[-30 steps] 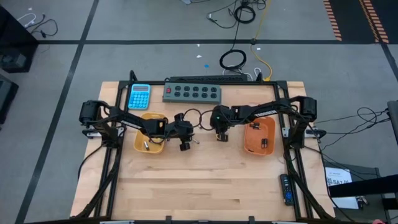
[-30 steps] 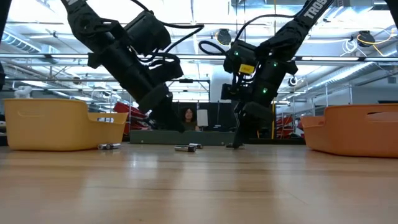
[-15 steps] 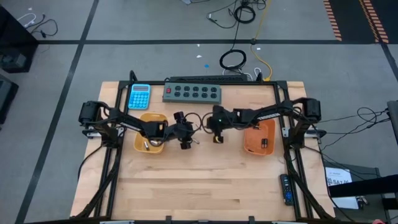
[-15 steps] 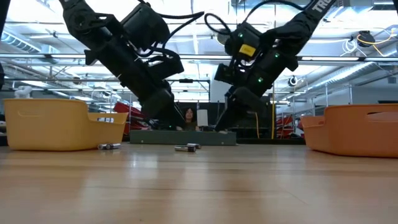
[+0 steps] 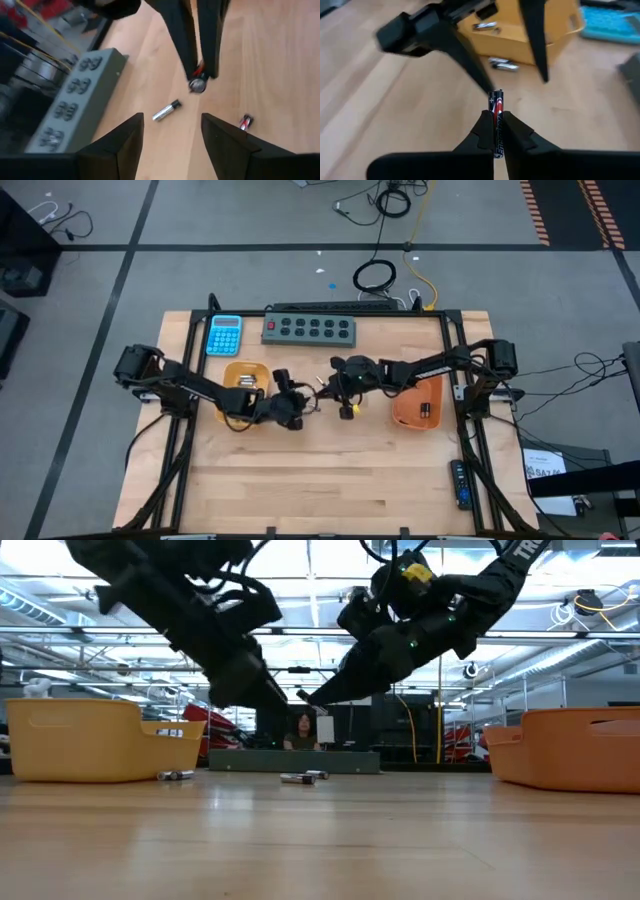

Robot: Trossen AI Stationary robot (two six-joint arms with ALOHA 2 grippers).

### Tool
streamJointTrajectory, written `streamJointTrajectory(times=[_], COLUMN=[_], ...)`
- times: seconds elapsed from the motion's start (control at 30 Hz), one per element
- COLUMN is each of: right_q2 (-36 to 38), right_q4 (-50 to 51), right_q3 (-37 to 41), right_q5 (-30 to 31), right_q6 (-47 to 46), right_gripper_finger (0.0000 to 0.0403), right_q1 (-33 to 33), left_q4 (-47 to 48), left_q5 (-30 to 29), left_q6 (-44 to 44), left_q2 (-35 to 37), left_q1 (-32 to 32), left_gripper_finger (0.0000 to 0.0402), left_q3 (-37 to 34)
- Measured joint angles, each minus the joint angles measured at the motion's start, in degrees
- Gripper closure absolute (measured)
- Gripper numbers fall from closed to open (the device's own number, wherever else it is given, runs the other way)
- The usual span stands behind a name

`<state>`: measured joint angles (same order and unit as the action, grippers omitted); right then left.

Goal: Sort batteries
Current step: Put the white battery into the yellow bin

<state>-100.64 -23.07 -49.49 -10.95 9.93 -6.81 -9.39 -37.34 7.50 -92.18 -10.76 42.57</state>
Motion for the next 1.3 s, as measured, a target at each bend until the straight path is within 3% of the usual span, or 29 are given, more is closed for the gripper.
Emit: streamJointTrajectory(times=[0.17,0.37,0.7,0.8,1.07,1.3], right_q2=[0.0,0.0,-4.4,-4.2,-5.3,-12.9], right_q4=[6.7,8.1,4.5,3.9,2.3,11.0], right_q3=[-3.2,-5.5,-5.5,-5.5,-7.8,-23.1], right_q5=[-4.4,-4.2,0.1,0.6,-0.9,-5.9], right_q6=[-0.3,-2.8,-5.8,-4.5,-3.3,2.5], right_gripper_finger=[0.0403,0.0403,0.0402,0.0401,0.0400,0.0399], right_q1=[0.0,0.0,-0.1,-0.5,-3.1,-2.3], left_q4=[-0.1,-1.1,-1.5,2.8,26.2,37.6], left_q5=[-1.9,-2.1,-2.6,-3.1,-3.4,-3.7], left_q6=[11.1,18.4,19.0,14.6,-7.6,-23.3], left_q2=[0.0,0.0,0.0,0.0,5.2,15.8], left_q1=[-2.9,-2.9,-2.7,-2.7,-4.8,-10.0], left_gripper_finger=[0.0196,0.0196,0.0233,0.0237,0.0237,0.0237], left_q3=[0.0,0.0,1.0,2.5,7.3,7.3])
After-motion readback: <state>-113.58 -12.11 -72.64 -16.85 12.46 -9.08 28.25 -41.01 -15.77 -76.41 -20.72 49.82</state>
